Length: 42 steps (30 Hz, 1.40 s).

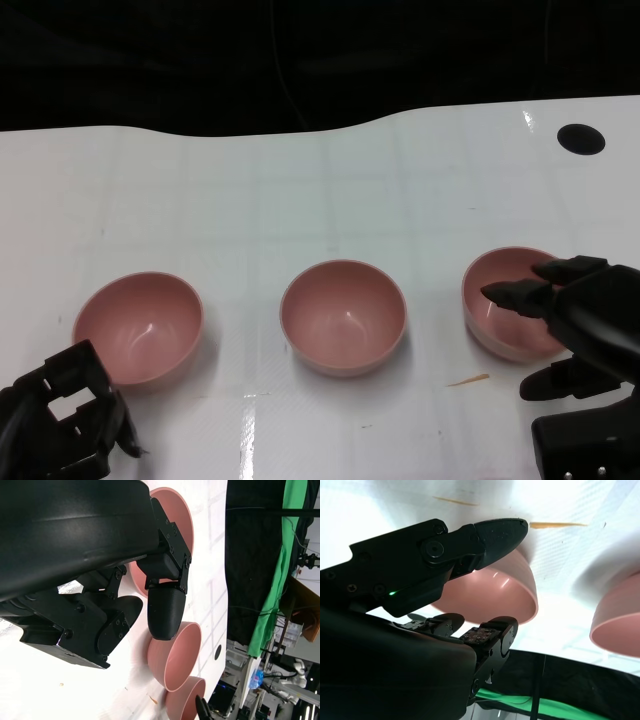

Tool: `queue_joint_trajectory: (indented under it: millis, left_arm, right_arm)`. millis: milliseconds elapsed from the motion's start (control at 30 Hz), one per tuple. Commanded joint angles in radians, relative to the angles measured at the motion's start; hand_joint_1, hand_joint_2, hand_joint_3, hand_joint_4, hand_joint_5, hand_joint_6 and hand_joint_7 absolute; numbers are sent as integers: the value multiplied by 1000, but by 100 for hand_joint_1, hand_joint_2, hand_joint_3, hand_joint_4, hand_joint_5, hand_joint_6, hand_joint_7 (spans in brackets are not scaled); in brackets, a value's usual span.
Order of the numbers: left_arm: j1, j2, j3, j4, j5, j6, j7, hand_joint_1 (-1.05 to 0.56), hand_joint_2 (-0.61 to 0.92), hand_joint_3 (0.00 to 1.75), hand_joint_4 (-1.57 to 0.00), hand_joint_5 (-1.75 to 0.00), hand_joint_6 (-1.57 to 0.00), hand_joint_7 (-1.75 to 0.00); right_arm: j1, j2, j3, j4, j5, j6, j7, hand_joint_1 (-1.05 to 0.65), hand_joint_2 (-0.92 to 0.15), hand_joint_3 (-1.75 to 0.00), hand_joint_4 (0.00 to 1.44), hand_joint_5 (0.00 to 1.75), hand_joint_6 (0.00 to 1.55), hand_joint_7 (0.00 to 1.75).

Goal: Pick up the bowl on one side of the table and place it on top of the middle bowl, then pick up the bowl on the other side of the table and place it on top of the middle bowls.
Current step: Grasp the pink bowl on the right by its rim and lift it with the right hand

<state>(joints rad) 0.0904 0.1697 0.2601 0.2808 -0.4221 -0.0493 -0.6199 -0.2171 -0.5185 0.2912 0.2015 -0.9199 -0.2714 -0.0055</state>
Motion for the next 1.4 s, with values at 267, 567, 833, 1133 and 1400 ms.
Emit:
queue_joint_trajectory:
  millis: [267, 567, 833, 1133, 1400]
  left_arm:
    - [13, 8, 7, -25, -10, 17, 8, 0, 60, 121, -80, -175, -73, -162]
    - [16, 9, 3, -30, 0, 11, 16, 1, 60, 122, -81, -175, -73, -162]
    - [13, 9, 1, -23, 7, -4, 14, 0, 59, 123, -80, -175, -73, -161]
    - [18, -2, -5, -38, 17, -8, 33, 0, 59, 124, -80, -175, -73, -161]
    - [16, -15, -8, -47, 9, -2, 31, 1, 58, 125, -80, -175, -73, -162]
  right_arm:
    - [-83, 9, 70, 191, 6, -40, -148, -87, -92, -8, 48, 2, 49, 2]
    - [-162, 39, 142, 406, -5, -83, -305, -77, -92, -6, 56, 4, 56, 3]
    - [-216, 55, 196, 541, 3, -115, -377, -71, -92, -7, 63, 5, 62, 4]
    - [-270, 80, 247, 695, 31, -199, -433, -26, -92, -2, 111, 20, 101, 11]
    - [-287, 90, 249, 773, 77, -275, -518, -13, -92, -24, 78, 173, 65, 160]
